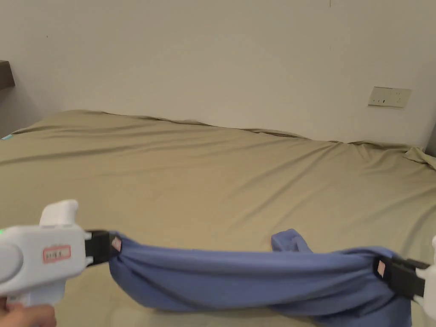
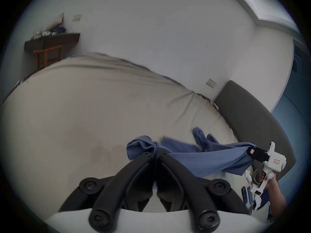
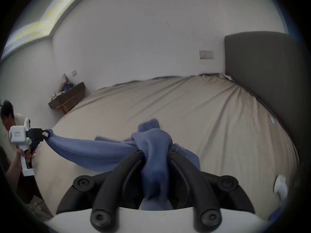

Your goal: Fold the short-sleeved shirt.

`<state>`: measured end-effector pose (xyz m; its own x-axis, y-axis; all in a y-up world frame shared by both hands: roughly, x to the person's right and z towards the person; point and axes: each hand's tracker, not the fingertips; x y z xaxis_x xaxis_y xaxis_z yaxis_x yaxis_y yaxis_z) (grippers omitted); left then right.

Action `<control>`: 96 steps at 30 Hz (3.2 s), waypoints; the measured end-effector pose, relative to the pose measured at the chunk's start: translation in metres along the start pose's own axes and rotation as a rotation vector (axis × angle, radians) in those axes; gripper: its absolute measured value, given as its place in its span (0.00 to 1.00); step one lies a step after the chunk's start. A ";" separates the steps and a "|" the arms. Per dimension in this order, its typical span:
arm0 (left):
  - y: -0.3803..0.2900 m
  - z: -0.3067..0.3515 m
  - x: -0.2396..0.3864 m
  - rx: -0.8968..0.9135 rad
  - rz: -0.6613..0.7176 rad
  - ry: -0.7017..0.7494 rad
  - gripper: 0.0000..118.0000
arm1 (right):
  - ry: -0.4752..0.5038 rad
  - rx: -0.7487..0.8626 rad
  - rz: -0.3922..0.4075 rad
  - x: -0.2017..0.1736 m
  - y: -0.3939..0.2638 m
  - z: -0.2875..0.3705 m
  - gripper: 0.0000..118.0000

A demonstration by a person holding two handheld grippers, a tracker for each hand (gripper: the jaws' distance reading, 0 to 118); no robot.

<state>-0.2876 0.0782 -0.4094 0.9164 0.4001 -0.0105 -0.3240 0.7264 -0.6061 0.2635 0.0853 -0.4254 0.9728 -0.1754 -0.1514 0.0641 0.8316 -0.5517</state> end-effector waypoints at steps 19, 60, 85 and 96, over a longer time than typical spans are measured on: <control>-0.135 0.039 -0.033 -0.274 0.129 0.130 0.34 | -0.043 -0.210 -0.080 0.004 -0.115 0.043 0.76; -0.144 -0.010 -0.001 -0.241 -0.251 0.142 0.08 | 0.095 -0.193 0.093 -0.011 0.013 -0.020 0.45; -0.089 0.016 0.008 -0.091 -0.171 0.063 0.06 | 0.118 -0.282 0.166 -0.013 0.110 -0.143 0.03; 0.098 0.054 0.067 0.179 -0.313 0.021 0.06 | 0.077 0.088 0.191 -0.026 0.242 -0.016 0.03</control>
<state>-0.2706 0.2066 -0.4261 0.9818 0.1326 0.1363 -0.0612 0.8989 -0.4339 0.2497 0.2825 -0.5680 0.9495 -0.0471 -0.3103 -0.0973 0.8957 -0.4338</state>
